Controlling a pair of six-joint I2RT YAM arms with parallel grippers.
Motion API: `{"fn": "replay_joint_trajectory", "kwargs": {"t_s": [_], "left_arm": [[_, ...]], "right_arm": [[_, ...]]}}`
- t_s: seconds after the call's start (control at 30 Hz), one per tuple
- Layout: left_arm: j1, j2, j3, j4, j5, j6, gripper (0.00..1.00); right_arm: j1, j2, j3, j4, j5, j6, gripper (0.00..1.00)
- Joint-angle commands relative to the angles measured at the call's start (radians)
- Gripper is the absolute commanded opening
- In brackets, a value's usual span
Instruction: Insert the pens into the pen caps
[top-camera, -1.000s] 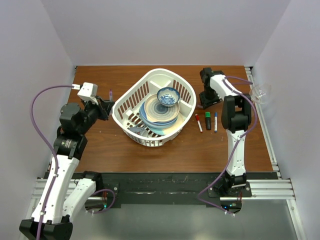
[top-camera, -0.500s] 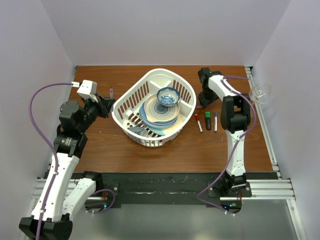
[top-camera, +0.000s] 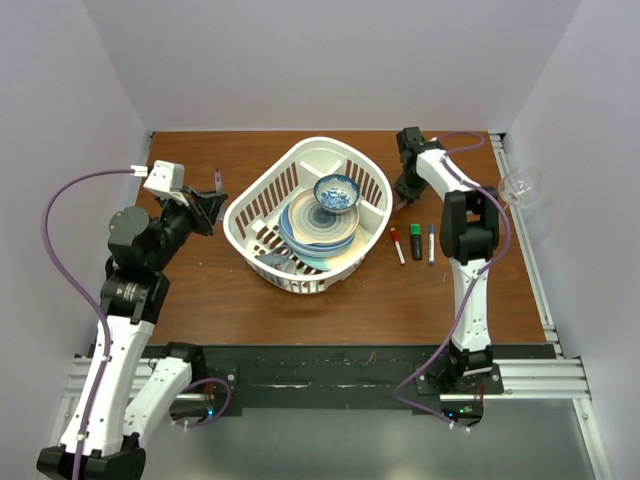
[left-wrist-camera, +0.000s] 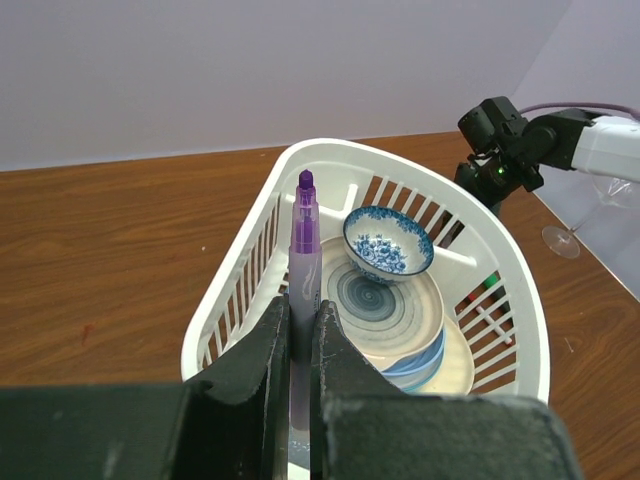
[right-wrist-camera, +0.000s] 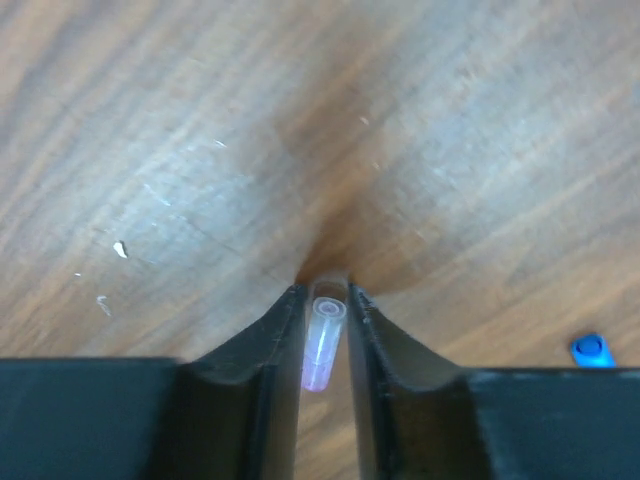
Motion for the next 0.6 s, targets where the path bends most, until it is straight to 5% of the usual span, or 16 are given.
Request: {"fn": "replay_joint_trajectory", "kwargs": {"t_s": [0.0, 0.13, 0.57], "left_arm": [[-0.005, -0.018, 0.055, 0.021, 0.005, -0.025, 0.0], [-0.003, -0.006, 0.077, 0.022, 0.008, -0.035, 0.0], [-0.003, -0.027, 0.081, 0.031, 0.028, -0.056, 0.0]], "right_arm": [[-0.012, 0.01, -0.001, 0.04, 0.017, -0.074, 0.35], [-0.013, -0.013, -0.037, 0.054, -0.02, 0.012, 0.44], [-0.005, -0.008, -0.022, -0.105, -0.054, 0.217, 0.41]]}}
